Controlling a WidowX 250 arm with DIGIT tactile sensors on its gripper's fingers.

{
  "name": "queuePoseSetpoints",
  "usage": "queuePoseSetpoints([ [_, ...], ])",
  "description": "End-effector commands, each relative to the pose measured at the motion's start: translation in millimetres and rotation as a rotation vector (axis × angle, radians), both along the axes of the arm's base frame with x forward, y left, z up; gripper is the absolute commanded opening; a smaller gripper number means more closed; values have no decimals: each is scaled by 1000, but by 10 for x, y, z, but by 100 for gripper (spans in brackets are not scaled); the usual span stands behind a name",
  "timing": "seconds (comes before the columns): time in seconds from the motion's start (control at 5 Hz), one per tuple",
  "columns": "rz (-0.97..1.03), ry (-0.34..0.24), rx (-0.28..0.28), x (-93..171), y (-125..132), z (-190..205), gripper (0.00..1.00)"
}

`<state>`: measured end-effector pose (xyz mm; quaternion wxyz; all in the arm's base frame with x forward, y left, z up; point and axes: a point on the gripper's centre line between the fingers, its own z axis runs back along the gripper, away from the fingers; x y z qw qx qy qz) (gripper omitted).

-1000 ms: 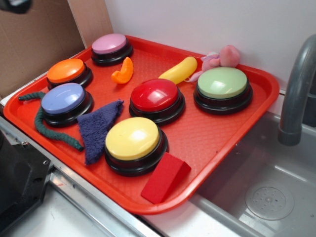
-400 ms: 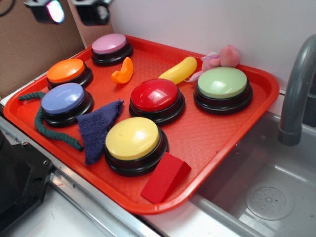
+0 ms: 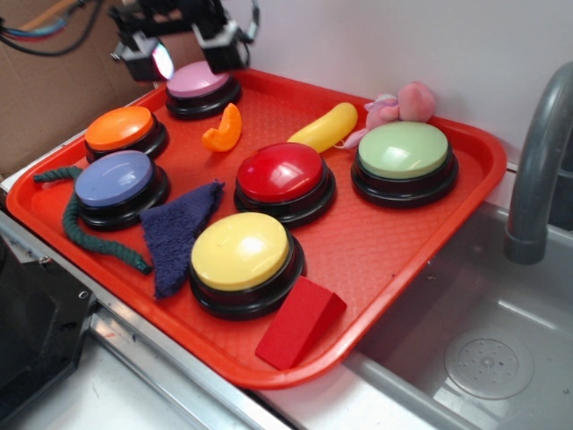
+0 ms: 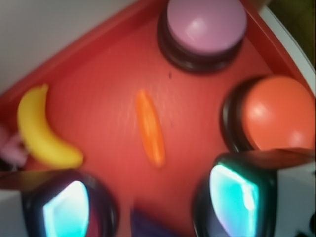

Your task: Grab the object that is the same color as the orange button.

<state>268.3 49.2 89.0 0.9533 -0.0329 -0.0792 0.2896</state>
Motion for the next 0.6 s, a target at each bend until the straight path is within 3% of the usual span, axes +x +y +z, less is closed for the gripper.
queuePoseSetpoints([
  [0.0, 22, -19, 8, 201, 232, -430, 100],
  [0.2, 35, 4, 45, 188, 244, -551, 100],
  [0.4, 43, 25, 40, 171, 251, -675, 0],
])
